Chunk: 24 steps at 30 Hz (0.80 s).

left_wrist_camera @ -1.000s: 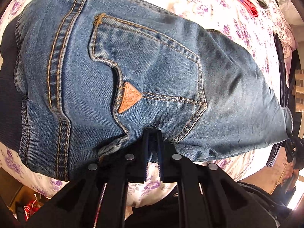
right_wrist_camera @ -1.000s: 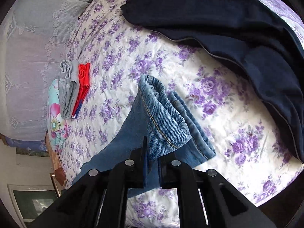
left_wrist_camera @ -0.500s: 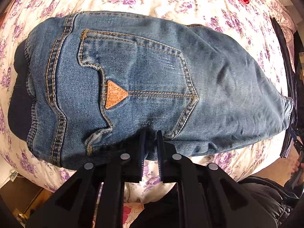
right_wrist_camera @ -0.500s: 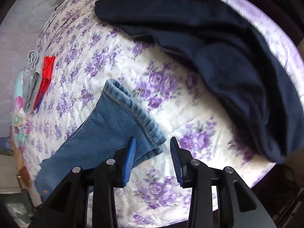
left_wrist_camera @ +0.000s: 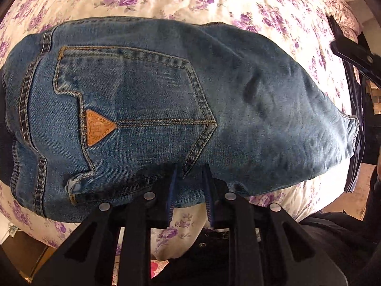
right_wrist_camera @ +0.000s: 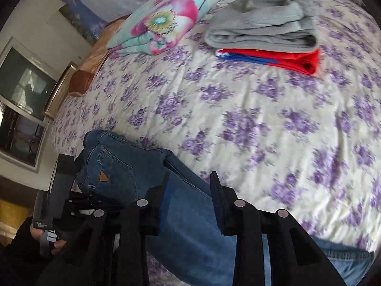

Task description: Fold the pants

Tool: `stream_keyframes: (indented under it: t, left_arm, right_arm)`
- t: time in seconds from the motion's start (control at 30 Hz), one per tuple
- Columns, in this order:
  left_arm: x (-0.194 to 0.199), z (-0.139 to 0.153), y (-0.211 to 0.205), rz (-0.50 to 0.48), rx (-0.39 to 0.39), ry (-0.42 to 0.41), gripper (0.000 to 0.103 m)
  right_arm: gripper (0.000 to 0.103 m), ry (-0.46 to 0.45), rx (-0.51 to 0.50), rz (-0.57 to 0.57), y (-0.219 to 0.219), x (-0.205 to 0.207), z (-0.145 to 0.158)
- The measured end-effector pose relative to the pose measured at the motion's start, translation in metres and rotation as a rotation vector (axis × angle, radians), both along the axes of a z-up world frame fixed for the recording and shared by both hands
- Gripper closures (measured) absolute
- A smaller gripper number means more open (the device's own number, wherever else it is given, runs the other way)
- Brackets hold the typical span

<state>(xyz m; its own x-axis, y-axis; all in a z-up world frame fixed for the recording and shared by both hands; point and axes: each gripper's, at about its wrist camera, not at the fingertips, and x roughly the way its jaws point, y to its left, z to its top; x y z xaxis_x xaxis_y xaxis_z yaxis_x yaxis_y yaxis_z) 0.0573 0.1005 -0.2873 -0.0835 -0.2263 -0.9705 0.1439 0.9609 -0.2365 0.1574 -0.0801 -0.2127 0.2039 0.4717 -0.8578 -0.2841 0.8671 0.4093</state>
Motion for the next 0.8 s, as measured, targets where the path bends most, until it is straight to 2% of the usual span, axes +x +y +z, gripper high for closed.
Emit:
stream_keyframes:
  t: [0.07, 0.17, 0.27, 0.33, 0.4, 0.47, 0.57, 0.63, 0.73, 0.8]
  left_arm:
    - [0.0, -0.001, 0.004, 0.014, -0.031, 0.005, 0.083]
    - [0.001, -0.002, 0.009, 0.024, -0.063, 0.01, 0.083]
    - [0.001, 0.0, 0.014, 0.018, -0.076, 0.01, 0.083]
    - [0.002, -0.003, 0.022, 0.014, -0.084, 0.014, 0.083]
    - [0.011, -0.003, 0.035, 0.006, -0.09, 0.022, 0.083]
    - [0.017, -0.006, 0.04, -0.002, -0.091, 0.031, 0.083]
    - [0.021, -0.007, 0.043, -0.011, -0.09, 0.043, 0.083]
    - [0.023, -0.007, 0.045, -0.015, -0.092, 0.049, 0.083]
    - [0.025, -0.008, 0.048, -0.012, -0.107, 0.054, 0.083]
    - [0.026, -0.009, 0.051, -0.008, -0.121, 0.055, 0.083]
  right_arm:
    - [0.071, 0.046, -0.018, 0.071, 0.027, 0.014, -0.018]
    - [0.071, 0.097, -0.041, 0.133, 0.045, 0.018, -0.041]
    - [0.069, 0.171, -0.013, 0.202, 0.055, 0.014, -0.053]
    - [0.065, 0.231, 0.011, 0.284, 0.064, 0.009, -0.059]
    - [0.058, 0.217, -0.005, 0.342, 0.074, 0.008, -0.059]
    - [0.057, 0.215, 0.022, 0.348, 0.079, 0.015, -0.061]
    - [0.056, 0.226, 0.07, 0.294, 0.081, 0.033, -0.068]
    - [0.059, 0.237, 0.117, 0.256, 0.074, 0.042, -0.069]
    - [0.087, 0.24, 0.178, 0.233, 0.055, 0.044, -0.062]
    - [0.093, 0.256, 0.243, 0.214, 0.045, 0.045, -0.06]
